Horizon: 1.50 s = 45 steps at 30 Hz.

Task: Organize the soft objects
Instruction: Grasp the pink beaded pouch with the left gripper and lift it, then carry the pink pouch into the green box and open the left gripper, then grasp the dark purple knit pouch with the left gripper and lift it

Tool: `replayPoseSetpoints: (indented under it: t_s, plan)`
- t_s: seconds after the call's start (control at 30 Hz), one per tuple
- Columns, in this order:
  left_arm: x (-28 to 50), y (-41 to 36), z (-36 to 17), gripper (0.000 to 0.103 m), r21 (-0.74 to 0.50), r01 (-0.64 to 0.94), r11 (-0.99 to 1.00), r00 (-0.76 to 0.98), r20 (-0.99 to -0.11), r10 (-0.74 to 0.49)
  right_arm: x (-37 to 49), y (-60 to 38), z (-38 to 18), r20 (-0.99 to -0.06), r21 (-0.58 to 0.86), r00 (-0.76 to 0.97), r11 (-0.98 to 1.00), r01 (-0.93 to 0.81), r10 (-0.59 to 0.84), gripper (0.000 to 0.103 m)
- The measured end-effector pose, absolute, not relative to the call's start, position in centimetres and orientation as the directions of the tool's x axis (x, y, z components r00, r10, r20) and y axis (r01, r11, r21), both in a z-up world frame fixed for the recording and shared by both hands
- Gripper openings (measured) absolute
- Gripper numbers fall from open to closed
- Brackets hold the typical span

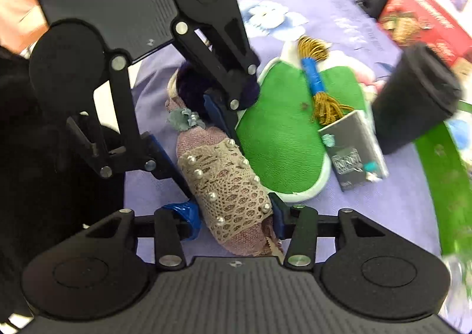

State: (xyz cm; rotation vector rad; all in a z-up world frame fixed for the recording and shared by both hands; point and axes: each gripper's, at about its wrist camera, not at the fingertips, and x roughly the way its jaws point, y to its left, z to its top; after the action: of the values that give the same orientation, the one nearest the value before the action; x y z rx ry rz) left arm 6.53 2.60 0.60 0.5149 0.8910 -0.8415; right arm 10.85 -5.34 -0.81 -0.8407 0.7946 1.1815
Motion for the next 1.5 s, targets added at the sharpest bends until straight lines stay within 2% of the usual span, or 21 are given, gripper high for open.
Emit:
replayPoseSetpoints:
  t_s: [0.13, 0.2, 0.3, 0.4, 0.53, 0.57, 0.63, 0.7, 0.77, 0.87, 1.0, 1.37, 1.5]
  plan:
    - [7.8, 2.1, 5.1, 0.045, 0.173, 0.801, 0.573, 0.477, -0.763, -0.436, 10.5, -6.2, 2.9, -0.85, -0.242, 0.32, 0.23, -0.943, 0.419, 0.031]
    - [9.8, 1.5, 7.7, 0.045, 0.258, 0.788, 0.559, 0.542, -0.722, -0.431, 11.5, -6.9, 5.5, -0.81, -0.33, 0.413, 0.259, -0.908, 0.416, 0.031]
    - [14.0, 0.1, 11.0, 0.047, 0.425, 0.738, 0.525, 0.654, -0.64, -0.402, 15.0, -7.2, 9.4, -0.75, -0.438, 0.532, 0.307, -0.845, 0.394, 0.031]
    - [19.9, -1.2, 13.0, 0.047, 0.516, 0.706, 0.486, 0.702, -0.604, -0.378, 20.6, -7.4, 12.4, -0.701, -0.521, 0.621, 0.343, -0.781, 0.35, 0.031]
    - [28.9, -2.4, 13.1, 0.05, 0.482, 0.708, 0.516, 0.683, -0.652, -0.329, 29.4, -7.8, 13.4, -0.695, -0.545, 0.658, 0.385, -0.745, 0.29, 0.031]
    - [30.8, -2.4, 12.6, 0.062, 0.467, 0.706, 0.532, 0.678, -0.661, -0.32, 31.7, -7.7, 13.2, -0.71, -0.533, 0.649, 0.392, -0.75, 0.275, 0.031]
    - [33.8, -2.4, 11.5, 0.078, 0.435, 0.702, 0.564, 0.666, -0.682, -0.303, 35.5, -8.5, 12.2, -0.742, -0.483, 0.616, 0.427, -0.765, 0.265, 0.033]
    - [36.1, -1.8, 10.7, 0.079, 0.376, 0.711, 0.595, 0.633, -0.71, -0.308, 38.5, -8.7, 10.9, -0.787, -0.411, 0.564, 0.468, -0.782, 0.251, 0.034]
    - [37.2, -1.0, 10.1, 0.08, 0.34, 0.698, 0.63, 0.627, -0.716, -0.308, 39.6, -9.1, 9.9, -0.79, -0.384, 0.549, 0.478, -0.79, 0.274, 0.034]
    - [36.8, 0.1, 9.3, 0.08, 0.328, 0.676, 0.66, 0.63, -0.721, -0.288, 39.7, -10.0, 9.0, -0.781, -0.344, 0.542, 0.51, -0.789, 0.312, 0.035]
    - [35.7, 1.3, 9.3, 0.08, 0.33, 0.659, 0.675, 0.643, -0.713, -0.279, 38.6, -10.1, 8.6, -0.786, -0.341, 0.547, 0.537, -0.772, 0.288, 0.035]
    - [24.9, 4.1, 14.5, 0.083, 0.314, 0.594, 0.741, 0.72, -0.618, -0.315, 30.0, -9.4, 12.6, -0.751, -0.394, 0.595, 0.53, -0.751, 0.284, 0.036]
    - [19.5, 5.7, 15.0, 0.085, 0.307, 0.491, 0.815, 0.771, -0.588, -0.243, 24.4, -9.9, 14.1, -0.715, -0.35, 0.623, 0.608, -0.713, 0.319, 0.037]
